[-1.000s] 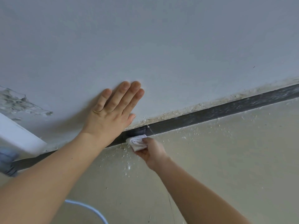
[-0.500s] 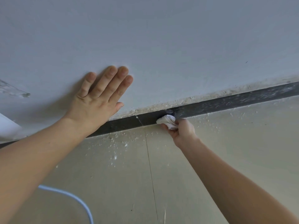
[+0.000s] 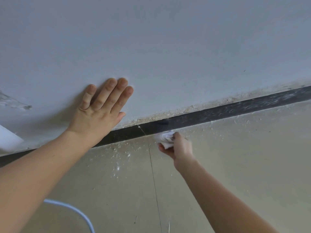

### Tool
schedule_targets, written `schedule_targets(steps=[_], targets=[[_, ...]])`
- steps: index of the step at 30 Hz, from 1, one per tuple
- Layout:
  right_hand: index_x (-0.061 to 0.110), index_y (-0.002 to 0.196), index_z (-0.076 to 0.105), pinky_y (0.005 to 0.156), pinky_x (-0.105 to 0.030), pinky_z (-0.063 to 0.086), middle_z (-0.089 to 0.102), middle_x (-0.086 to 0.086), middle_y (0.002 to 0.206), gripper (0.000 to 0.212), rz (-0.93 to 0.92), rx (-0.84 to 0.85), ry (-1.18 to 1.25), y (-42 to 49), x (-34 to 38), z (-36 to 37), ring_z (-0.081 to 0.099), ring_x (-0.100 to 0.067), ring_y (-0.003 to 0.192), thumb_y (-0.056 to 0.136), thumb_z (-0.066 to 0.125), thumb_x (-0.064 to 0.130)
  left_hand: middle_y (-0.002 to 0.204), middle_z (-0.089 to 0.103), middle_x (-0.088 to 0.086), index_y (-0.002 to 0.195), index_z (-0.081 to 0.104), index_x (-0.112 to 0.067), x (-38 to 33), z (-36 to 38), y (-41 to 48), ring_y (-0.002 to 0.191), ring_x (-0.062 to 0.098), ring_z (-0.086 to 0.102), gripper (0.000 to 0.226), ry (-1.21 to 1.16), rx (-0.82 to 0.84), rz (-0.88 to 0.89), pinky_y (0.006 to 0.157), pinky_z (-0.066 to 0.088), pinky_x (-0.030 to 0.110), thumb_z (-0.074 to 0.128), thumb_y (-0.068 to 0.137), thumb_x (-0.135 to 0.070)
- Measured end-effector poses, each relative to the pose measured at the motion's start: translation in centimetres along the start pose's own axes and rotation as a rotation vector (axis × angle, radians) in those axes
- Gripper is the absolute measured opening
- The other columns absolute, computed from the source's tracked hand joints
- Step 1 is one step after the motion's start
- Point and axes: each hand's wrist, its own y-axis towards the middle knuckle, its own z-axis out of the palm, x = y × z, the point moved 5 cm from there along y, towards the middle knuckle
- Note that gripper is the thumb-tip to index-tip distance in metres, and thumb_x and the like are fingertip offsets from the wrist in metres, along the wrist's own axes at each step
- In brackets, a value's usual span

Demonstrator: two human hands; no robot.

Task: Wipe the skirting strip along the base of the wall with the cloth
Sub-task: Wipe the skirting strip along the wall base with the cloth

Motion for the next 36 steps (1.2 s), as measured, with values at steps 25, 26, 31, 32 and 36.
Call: schedule_targets(steps=[25,26,31,32,36], targets=[[-0.002,0.126,0.047,0.056,-0.029,0.059,0.056,-0.023,0.121,0.031,0.088,0.172,-0.079,1.0,0.2,3.5,0.060,-0.023,0.070,0.096,0.041,0.001,0.157,-0.016,0.019,0.154,0.007,-0.004,0.2,-1.3,0.1,0.144,0.032,-0.019,0.093,-0.033,0.059,-0.009,0.116,-0.008,0.049,0.053,0.088,-0.051],[-0.002,0.132,0.042,0.055,-0.028,0.059,0.052,-0.022,0.127,0.037,0.024,0.120,-0.055,1.6,1.7,2.9,0.061,-0.023,0.069,0.095,0.039,-0.001,0.157,-0.016,0.019,0.154,0.008,-0.004,0.3,-1.4,0.1,0.145,0.033,-0.018,0.092,-0.030,0.068,-0.003,0.116,-0.008,0.049,0.052,0.088,-0.051],[-0.006,0.107,0.051,0.086,-0.037,0.056,0.058,-0.022,0.085,0.018,-0.103,-0.138,0.059,1.5,9.4,-3.7,0.058,-0.029,0.059,0.093,0.039,-0.005,0.158,-0.016,0.017,0.154,0.011,-0.006,0.0,-1.9,0.4,0.145,0.031,-0.018,0.087,-0.084,0.063,-0.039,0.116,-0.008,0.048,0.055,0.087,-0.042],[-0.004,0.103,0.053,0.085,-0.037,0.057,0.056,-0.020,0.082,0.017,-0.149,-0.191,0.108,1.2,10.4,-5.1,0.057,-0.027,0.058,0.093,0.040,-0.005,0.158,-0.015,0.016,0.154,0.011,-0.007,-0.1,-2.1,0.7,0.145,0.030,-0.017,0.087,-0.111,0.053,-0.042,0.116,-0.007,0.047,0.056,0.087,-0.040],[-0.004,0.099,0.060,0.053,-0.024,0.058,0.059,-0.017,0.083,0.026,-0.203,-0.303,0.157,0.3,10.0,-8.0,0.056,-0.020,0.052,0.089,0.036,-0.005,0.159,-0.014,0.014,0.154,0.009,-0.008,-0.8,-3.0,2.7,0.146,0.029,-0.014,0.082,-0.139,-0.029,-0.022,0.116,0.002,0.043,0.052,0.092,-0.039]])
